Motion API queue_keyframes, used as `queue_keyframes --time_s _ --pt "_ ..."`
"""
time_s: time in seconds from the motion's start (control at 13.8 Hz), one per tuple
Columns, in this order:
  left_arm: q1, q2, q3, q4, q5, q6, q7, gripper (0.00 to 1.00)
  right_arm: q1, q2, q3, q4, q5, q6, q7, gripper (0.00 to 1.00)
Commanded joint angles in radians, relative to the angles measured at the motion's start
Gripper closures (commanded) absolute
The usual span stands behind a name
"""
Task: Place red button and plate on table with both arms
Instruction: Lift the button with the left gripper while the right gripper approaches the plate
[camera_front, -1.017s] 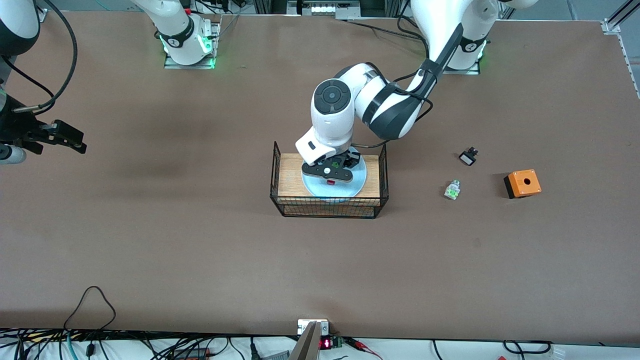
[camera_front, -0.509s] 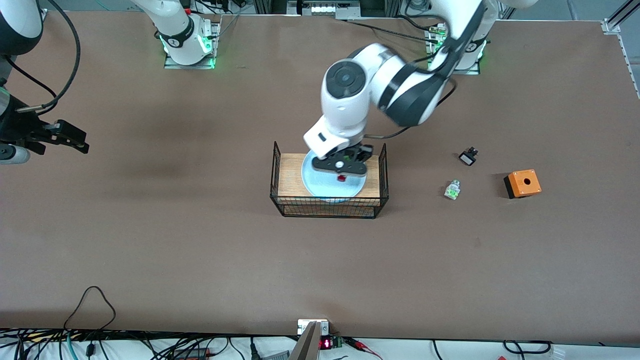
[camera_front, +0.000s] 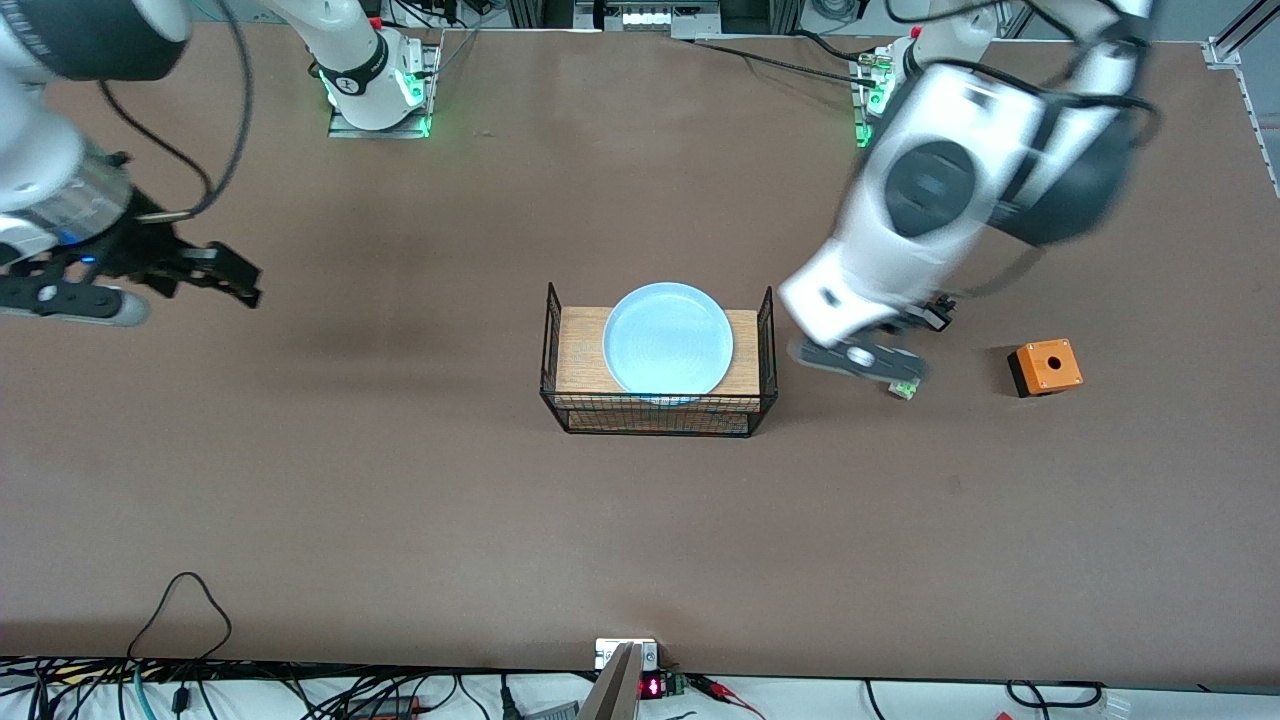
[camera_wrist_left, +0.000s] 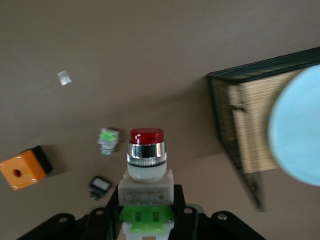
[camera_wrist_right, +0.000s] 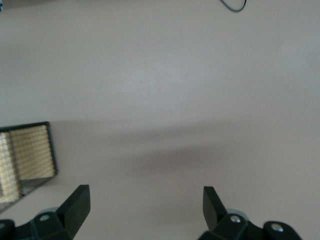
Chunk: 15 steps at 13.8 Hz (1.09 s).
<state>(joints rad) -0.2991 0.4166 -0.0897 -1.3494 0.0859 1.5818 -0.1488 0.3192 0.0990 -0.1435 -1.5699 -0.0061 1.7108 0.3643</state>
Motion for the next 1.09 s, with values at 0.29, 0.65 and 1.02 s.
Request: queue_keyframes --time_s 0.29,0.65,1.02 --pt "0.274 0.065 -0.013 -0.115 -0.011 0.018 0.343 0.78 0.233 0.045 -0.005 0.028 -0.116 -0.020 0.474 0.00" --pt "0.397 0.155 -0.012 -0.243 -0.006 0.317 0.567 0.78 0.310 0.108 -0.005 0.088 -0.130 -0.013 0.639 0.00" --pt "0.443 0.286 -0.010 -0.247 0.006 0.507 0.635 0.78 0.336 0.126 -0.005 0.099 -0.120 -0.005 0.753 0.00"
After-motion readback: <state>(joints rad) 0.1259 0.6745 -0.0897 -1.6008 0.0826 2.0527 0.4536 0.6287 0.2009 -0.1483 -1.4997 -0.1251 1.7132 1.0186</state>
